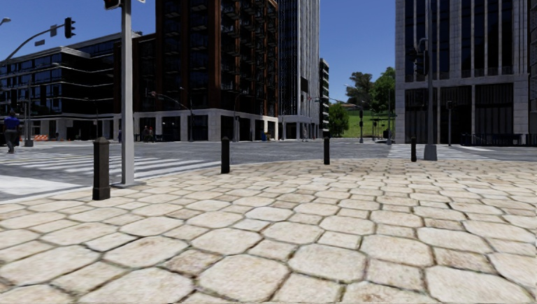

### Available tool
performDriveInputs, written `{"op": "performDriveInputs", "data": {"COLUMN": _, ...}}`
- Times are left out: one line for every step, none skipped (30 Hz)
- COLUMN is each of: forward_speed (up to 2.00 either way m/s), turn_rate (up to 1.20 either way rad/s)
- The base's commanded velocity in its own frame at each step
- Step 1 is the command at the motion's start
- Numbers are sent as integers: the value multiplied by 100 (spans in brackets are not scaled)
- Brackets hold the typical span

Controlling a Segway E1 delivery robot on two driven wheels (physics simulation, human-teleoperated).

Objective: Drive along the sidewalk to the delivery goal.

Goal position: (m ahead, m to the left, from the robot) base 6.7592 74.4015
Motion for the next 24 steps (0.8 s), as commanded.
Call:
{"op": "performDriveInputs", "data": {"forward_speed": 200, "turn_rate": 0}}
{"op": "performDriveInputs", "data": {"forward_speed": 200, "turn_rate": 0}}
{"op": "performDriveInputs", "data": {"forward_speed": 200, "turn_rate": 0}}
{"op": "performDriveInputs", "data": {"forward_speed": 200, "turn_rate": 0}}
{"op": "performDriveInputs", "data": {"forward_speed": 200, "turn_rate": 0}}
{"op": "performDriveInputs", "data": {"forward_speed": 200, "turn_rate": 0}}
{"op": "performDriveInputs", "data": {"forward_speed": 200, "turn_rate": 0}}
{"op": "performDriveInputs", "data": {"forward_speed": 200, "turn_rate": 0}}
{"op": "performDriveInputs", "data": {"forward_speed": 200, "turn_rate": 0}}
{"op": "performDriveInputs", "data": {"forward_speed": 200, "turn_rate": 0}}
{"op": "performDriveInputs", "data": {"forward_speed": 200, "turn_rate": 0}}
{"op": "performDriveInputs", "data": {"forward_speed": 200, "turn_rate": -10}}
{"op": "performDriveInputs", "data": {"forward_speed": 200, "turn_rate": -31}}
{"op": "performDriveInputs", "data": {"forward_speed": 200, "turn_rate": -59}}
{"op": "performDriveInputs", "data": {"forward_speed": 200, "turn_rate": -105}}
{"op": "performDriveInputs", "data": {"forward_speed": 200, "turn_rate": -105}}
{"op": "performDriveInputs", "data": {"forward_speed": 200, "turn_rate": -120}}
{"op": "performDriveInputs", "data": {"forward_speed": 200, "turn_rate": -120}}
{"op": "performDriveInputs", "data": {"forward_speed": 200, "turn_rate": -120}}
{"op": "performDriveInputs", "data": {"forward_speed": 200, "turn_rate": -119}}
{"op": "performDriveInputs", "data": {"forward_speed": 200, "turn_rate": -100}}
{"op": "performDriveInputs", "data": {"forward_speed": 200, "turn_rate": -100}}
{"op": "performDriveInputs", "data": {"forward_speed": 200, "turn_rate": -31}}
{"op": "performDriveInputs", "data": {"forward_speed": 200, "turn_rate": -10}}
